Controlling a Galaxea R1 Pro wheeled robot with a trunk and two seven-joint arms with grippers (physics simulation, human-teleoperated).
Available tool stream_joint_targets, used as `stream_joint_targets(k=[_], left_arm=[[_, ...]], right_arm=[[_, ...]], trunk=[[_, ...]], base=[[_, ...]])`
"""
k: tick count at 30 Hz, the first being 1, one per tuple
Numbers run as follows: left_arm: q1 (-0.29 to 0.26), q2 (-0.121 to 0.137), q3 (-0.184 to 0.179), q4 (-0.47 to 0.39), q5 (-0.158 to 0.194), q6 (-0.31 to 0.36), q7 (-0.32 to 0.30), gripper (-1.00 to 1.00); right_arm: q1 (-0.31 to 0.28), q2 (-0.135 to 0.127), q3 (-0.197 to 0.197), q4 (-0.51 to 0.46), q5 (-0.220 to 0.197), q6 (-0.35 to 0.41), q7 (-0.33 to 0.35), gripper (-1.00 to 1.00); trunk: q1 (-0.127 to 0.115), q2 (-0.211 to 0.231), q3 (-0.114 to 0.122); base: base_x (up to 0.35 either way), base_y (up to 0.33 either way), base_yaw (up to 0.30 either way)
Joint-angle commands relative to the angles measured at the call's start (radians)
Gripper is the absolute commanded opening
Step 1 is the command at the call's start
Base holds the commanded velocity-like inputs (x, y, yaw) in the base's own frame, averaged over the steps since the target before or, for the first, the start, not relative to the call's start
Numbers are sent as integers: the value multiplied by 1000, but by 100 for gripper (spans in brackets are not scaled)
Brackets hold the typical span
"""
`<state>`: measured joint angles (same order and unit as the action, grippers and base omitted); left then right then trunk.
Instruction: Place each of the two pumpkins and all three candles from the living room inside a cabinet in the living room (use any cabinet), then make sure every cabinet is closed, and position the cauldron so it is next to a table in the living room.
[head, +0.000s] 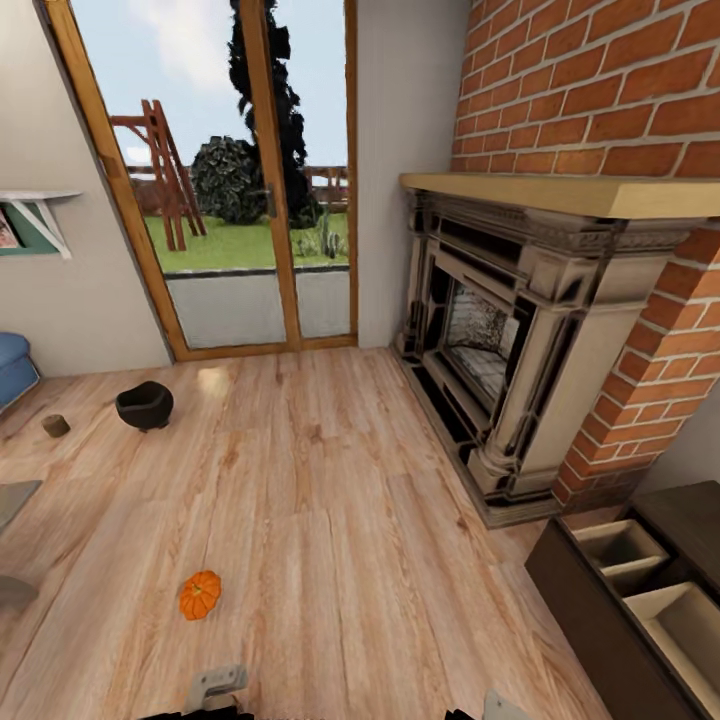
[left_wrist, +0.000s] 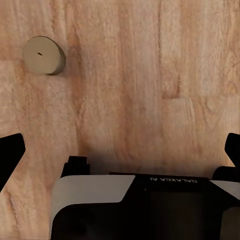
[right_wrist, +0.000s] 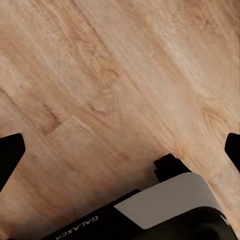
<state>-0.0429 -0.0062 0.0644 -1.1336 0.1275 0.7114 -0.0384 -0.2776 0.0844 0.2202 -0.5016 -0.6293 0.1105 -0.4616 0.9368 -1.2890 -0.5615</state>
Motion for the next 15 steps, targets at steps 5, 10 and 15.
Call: stream_joint_targets(k=[5,10,15], left_arm=[[0,0,0,0,-1,-2,0,100],[0,0,0,0,-1,-3,1,100],[0,0,-1,0,-1,-4,1,100]], right_arm=[[0,0,3,0,-1,0,0,100],[0,0,4,0,-1,0,0,100],[0,0,5,0,0,0,0,100]], trunk=[[0,0,0],[0,0,0],[0,0,0]], base=[[0,0,284],[0,0,284],[51,0,284]])
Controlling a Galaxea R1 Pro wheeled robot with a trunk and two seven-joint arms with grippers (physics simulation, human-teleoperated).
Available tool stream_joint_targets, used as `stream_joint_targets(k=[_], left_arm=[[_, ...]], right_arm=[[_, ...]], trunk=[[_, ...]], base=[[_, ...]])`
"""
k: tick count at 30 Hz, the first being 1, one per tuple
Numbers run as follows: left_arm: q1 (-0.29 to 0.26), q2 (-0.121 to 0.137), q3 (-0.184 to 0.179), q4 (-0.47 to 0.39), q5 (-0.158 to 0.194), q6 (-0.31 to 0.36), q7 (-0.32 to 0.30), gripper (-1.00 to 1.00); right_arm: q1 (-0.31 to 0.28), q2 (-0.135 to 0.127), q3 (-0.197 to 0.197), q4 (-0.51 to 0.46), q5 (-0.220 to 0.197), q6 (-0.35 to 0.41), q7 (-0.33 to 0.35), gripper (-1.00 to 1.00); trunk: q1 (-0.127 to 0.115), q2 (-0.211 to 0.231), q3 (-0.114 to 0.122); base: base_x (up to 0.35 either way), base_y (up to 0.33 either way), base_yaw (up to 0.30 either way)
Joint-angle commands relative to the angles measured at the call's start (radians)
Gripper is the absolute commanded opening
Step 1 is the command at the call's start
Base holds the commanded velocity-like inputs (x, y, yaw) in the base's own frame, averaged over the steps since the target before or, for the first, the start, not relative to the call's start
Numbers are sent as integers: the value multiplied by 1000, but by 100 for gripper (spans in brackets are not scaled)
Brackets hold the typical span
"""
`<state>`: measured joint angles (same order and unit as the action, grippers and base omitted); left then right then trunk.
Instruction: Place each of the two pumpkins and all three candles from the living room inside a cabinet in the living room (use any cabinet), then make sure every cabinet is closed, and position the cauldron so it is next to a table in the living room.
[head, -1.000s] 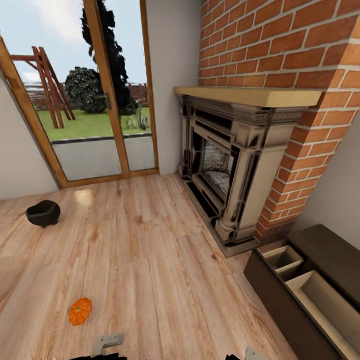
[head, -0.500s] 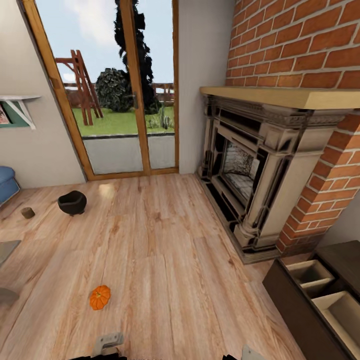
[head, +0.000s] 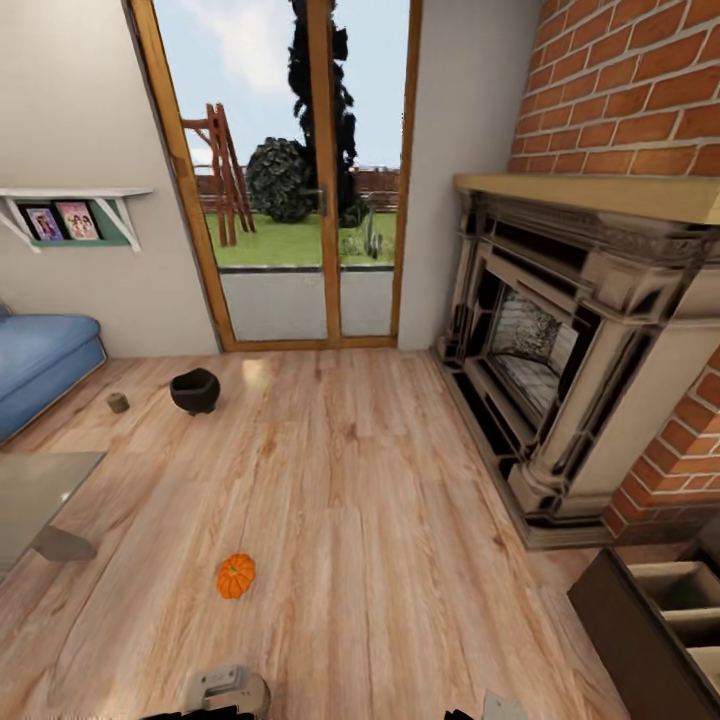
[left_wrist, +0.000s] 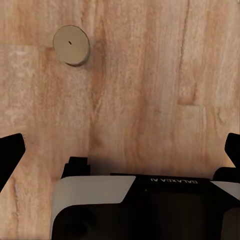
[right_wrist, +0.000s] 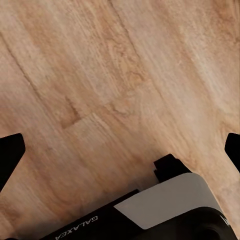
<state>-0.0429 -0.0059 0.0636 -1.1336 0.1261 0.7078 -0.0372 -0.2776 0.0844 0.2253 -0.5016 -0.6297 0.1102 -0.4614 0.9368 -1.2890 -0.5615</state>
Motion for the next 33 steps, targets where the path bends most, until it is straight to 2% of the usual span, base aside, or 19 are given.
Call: stream_joint_targets(k=[1,21,25,33], left_arm=[[0,0,0,0,0,0,0,100],[0,1,0,0,1,-1,-1,100],[0,1,-1,0,0,-1,-1,100],[0,1,-1,0,0,-1,-1,100]], right_arm=[[0,0,0,0,0,0,0,100],[0,0,7,-2,0,-1,1,100],[0,0,26,-2,0,-21,1,100],[0,0,31,-2,-1,-35,1,100]], trunk=[[0,0,0],[0,0,0],[0,0,0],[0,0,0]], base=[[144,0,277],[273,4,69],[91,11,181],[94,28,14]])
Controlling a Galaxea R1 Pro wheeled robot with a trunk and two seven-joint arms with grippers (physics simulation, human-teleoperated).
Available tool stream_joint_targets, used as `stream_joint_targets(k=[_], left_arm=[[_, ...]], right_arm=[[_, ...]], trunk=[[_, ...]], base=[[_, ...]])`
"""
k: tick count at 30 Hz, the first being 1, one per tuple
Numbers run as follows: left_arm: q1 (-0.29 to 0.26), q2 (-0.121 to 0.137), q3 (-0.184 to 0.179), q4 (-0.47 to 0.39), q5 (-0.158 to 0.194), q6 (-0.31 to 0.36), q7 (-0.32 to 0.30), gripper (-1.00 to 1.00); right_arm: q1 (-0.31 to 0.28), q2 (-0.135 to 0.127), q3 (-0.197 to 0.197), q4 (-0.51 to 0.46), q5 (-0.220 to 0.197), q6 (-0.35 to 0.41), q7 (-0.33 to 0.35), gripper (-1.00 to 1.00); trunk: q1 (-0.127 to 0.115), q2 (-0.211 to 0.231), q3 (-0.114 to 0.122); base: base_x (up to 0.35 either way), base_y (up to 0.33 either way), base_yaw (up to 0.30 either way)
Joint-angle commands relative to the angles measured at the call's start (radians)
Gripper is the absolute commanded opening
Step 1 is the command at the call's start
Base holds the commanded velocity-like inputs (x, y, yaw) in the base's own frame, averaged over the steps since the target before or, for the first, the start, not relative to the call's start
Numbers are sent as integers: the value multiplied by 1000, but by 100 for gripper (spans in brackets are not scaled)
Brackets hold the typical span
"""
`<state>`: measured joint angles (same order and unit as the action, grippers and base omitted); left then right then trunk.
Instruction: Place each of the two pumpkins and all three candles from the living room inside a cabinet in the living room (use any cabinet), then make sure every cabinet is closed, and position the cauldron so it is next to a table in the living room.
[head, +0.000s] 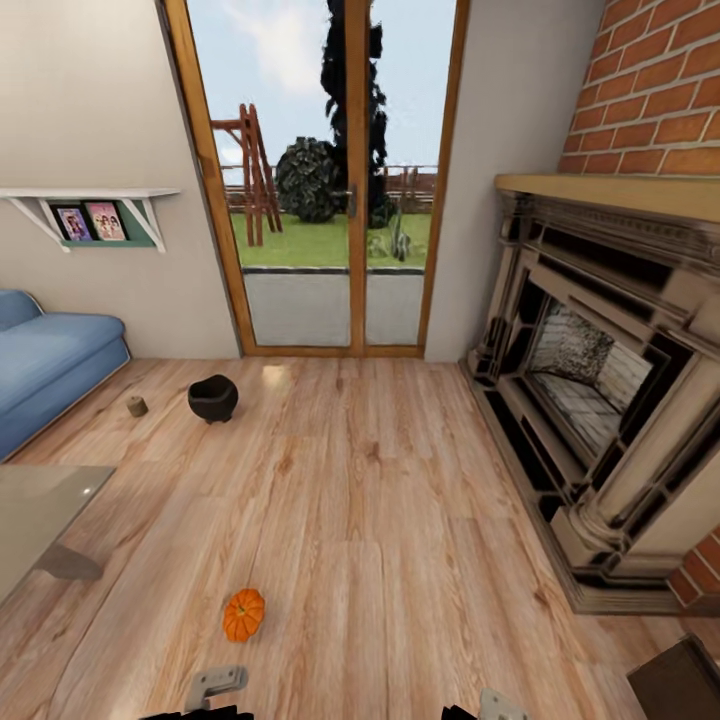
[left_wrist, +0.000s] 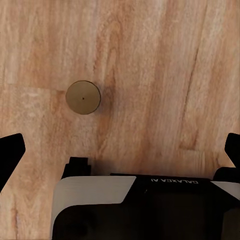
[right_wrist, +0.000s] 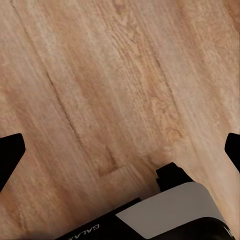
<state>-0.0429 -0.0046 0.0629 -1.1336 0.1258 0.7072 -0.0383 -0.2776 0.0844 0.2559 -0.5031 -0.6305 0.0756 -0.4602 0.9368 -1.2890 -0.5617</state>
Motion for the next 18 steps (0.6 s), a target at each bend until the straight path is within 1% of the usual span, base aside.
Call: stream_joint_targets(k=[1,14,15,16,17,18], left_arm=[[0,0,0,0,0,0,0,100],[0,-2,2,0,-2,0,0,100],[0,-2,2,0,-2,-1,0,100],[0,-2,2,0,-2,-1,0,100],[0,-2,2,0,-2,-1,0,100],[0,-2,2,0,-2,-1,0,100]], right_arm=[[0,0,0,0,0,0,0,100],[1,-2,3,0,0,-7,0,100],[1,-2,4,0,0,-10,1,100],[1,-3,9,0,0,-20,1,100],[1,-4,31,2,0,-34,1,100],[1,-5,38,2,0,-36,1,100]], trunk=[[0,0,0],[0,0,0],[4,-7,-3],[8,-14,-6],[12,-21,-9],[15,-28,-13]], base=[[88,39,1],[12,5,0],[0,0,0],[0,0,0],[0,0,0],[0,0,0]])
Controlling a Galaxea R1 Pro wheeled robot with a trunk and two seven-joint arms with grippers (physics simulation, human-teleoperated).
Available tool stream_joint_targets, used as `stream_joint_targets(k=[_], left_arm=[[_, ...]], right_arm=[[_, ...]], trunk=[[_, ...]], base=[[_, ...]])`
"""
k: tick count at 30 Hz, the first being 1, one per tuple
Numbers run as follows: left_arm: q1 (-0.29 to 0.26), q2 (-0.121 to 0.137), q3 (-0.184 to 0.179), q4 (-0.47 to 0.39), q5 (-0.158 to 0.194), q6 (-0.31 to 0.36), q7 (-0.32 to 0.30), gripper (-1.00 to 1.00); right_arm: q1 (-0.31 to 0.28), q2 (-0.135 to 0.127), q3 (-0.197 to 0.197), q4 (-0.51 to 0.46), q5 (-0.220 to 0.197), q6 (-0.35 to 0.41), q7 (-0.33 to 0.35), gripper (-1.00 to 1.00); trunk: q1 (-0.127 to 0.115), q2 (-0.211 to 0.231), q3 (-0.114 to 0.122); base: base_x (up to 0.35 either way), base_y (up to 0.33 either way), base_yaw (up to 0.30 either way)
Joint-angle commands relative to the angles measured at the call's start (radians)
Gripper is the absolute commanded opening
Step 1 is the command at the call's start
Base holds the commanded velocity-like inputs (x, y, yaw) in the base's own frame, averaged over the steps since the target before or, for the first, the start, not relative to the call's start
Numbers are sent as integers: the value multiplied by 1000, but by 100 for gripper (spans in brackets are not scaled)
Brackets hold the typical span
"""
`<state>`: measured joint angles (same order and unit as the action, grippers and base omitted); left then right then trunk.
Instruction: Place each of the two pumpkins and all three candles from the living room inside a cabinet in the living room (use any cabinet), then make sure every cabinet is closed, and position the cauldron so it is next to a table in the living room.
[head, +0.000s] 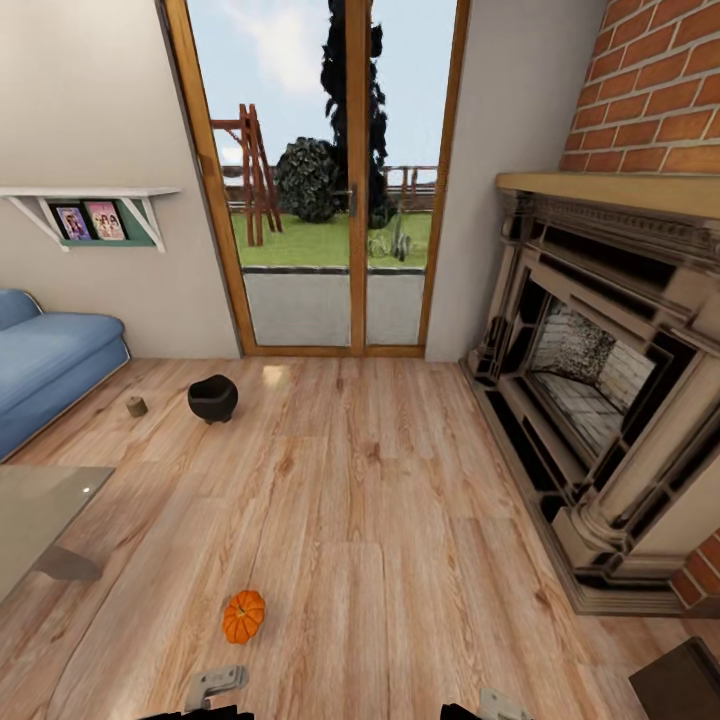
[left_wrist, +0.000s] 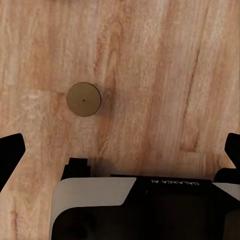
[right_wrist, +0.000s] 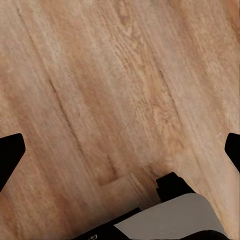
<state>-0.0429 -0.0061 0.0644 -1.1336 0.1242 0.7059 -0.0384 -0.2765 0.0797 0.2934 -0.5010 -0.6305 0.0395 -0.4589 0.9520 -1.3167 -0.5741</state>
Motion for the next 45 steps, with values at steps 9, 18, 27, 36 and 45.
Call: stream_joint_targets(k=[9,18,27,36,45], left_arm=[[0,1,0,0,2,0,0,100],[0,2,1,0,2,-1,1,100],[0,25,7,1,1,-8,3,100],[-41,30,7,104,-5,-110,3,100],[-116,31,7,263,-24,-194,3,100]], right_arm=[[0,2,43,-2,-3,-8,-1,100],[0,4,43,-87,-6,15,-8,100],[-42,7,-7,-498,-21,470,-130,100],[-116,8,-27,-579,-44,590,-169,100],[-106,50,-17,-862,-53,839,-169,100]], trunk=[[35,-63,-28],[69,-126,-57],[104,-189,-85],[138,-252,-113],[173,-315,-141]], base=[[0,0,0],[0,0,0],[0,0,0],[0,0,0],[0,0,0]])
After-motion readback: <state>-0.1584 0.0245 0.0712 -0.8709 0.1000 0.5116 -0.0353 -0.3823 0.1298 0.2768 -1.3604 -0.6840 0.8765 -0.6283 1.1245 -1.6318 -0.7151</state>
